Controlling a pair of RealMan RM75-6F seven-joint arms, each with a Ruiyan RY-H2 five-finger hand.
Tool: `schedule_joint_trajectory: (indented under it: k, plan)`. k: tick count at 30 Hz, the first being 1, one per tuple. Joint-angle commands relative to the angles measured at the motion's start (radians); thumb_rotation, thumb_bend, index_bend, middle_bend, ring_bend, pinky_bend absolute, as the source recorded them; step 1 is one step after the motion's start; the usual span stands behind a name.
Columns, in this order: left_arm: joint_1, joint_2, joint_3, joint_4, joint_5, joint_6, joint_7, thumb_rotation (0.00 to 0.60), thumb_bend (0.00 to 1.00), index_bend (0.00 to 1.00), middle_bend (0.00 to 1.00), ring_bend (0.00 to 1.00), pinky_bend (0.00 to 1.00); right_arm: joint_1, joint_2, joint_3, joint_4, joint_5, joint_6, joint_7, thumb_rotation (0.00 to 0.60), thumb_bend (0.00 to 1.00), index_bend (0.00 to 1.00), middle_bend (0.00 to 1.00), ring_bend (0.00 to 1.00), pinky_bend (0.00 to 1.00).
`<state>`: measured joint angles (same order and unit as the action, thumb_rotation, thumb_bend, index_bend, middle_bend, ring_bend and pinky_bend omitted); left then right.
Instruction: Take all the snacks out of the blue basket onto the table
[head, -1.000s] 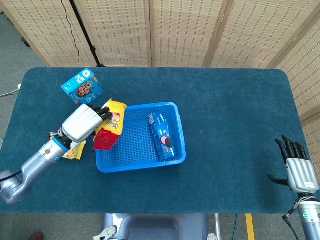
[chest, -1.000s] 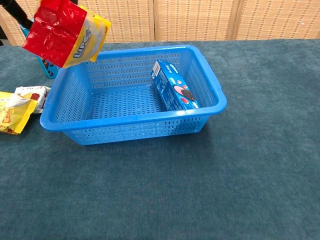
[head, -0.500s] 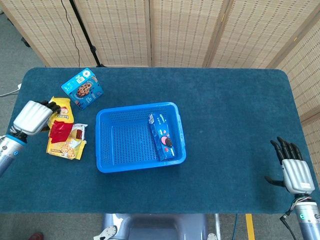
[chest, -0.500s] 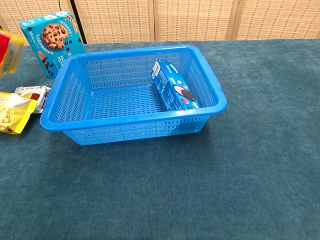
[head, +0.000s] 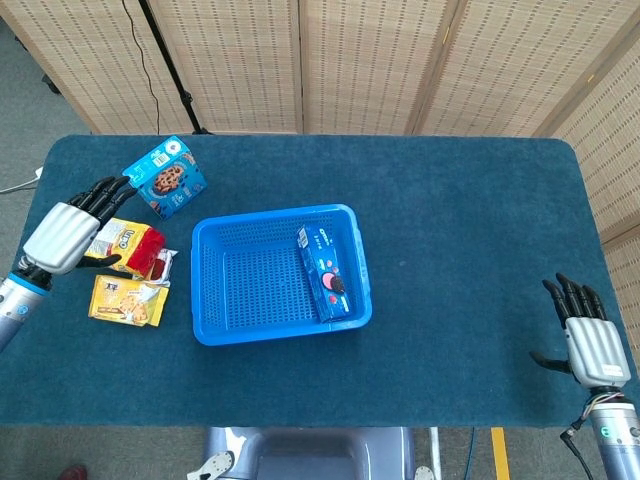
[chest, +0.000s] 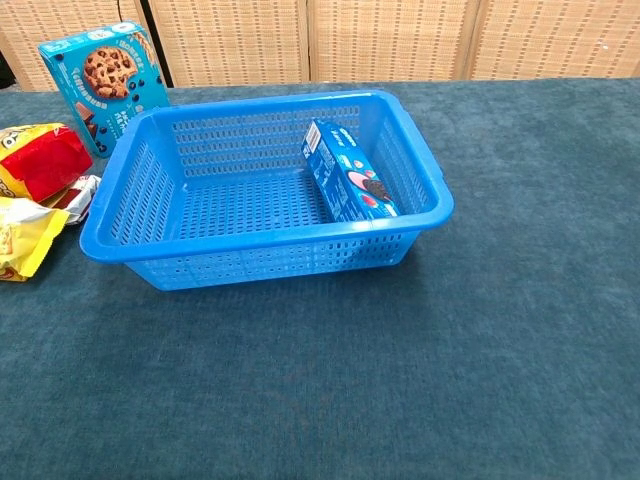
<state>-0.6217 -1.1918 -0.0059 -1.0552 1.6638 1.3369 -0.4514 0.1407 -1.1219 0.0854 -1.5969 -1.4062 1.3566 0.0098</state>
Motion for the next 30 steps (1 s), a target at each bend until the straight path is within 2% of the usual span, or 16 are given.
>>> schedule_joint_trajectory:
  k: [1,3,8,11,14,19,21,26,30]
  plan:
    - [0.006,0.027,-0.010,-0.119,0.049,0.068,-0.013,0.600,0.00,0.00,0.00,0.00,0.27,-0.002,0.002,0.000,0.001,-0.002,0.004,0.005,0.600,0.00,0.00,0.00,0.00,0.00]
    - [0.022,0.065,0.001,-0.206,0.021,0.035,0.012,0.600,0.00,0.00,0.00,0.00,0.26,-0.003,0.004,0.000,0.002,-0.005,0.008,0.006,0.600,0.00,0.00,0.00,0.00,0.00]
    - [0.084,0.178,0.015,-0.441,-0.070,-0.012,0.141,0.600,0.00,0.00,0.00,0.00,0.15,0.016,0.032,-0.001,0.025,-0.075,0.025,0.005,0.600,0.00,0.00,0.00,0.00,0.00]
    - [0.129,0.215,0.026,-0.531,-0.123,-0.017,0.239,0.600,0.00,0.00,0.00,0.00,0.05,0.047,0.069,0.003,0.043,-0.141,0.027,0.006,0.600,0.00,0.00,0.00,0.00,0.00]
    - [0.174,0.229,0.033,-0.595,-0.159,0.000,0.292,0.600,0.00,0.00,0.00,0.00,0.00,0.086,0.106,0.007,0.052,-0.221,0.033,0.013,0.600,0.00,0.00,0.00,0.00,0.00]
    - [0.256,0.237,0.043,-0.668,-0.214,0.048,0.337,0.600,0.00,0.00,0.00,0.00,0.00,0.172,0.152,0.031,0.014,-0.341,0.029,-0.023,0.600,0.00,0.00,0.00,0.00,0.00]
    - [0.275,0.232,0.043,-0.678,-0.221,0.063,0.353,0.600,0.00,0.00,0.00,0.00,0.00,0.199,0.159,0.040,-0.001,-0.356,0.010,-0.039,0.600,0.00,0.00,0.00,0.00,0.00]
    - [0.337,0.209,0.039,-0.705,-0.256,0.118,0.404,0.600,0.00,0.00,0.00,0.00,0.00,0.311,0.160,0.069,-0.043,-0.369,-0.111,-0.059,0.600,0.00,0.00,0.00,0.00,0.00]
    - [0.367,0.190,0.037,-0.710,-0.267,0.138,0.423,0.600,0.00,0.00,0.00,0.00,0.00,0.392,0.124,0.089,-0.038,-0.377,-0.189,-0.077,0.600,0.00,0.00,0.00,0.00,0.00]
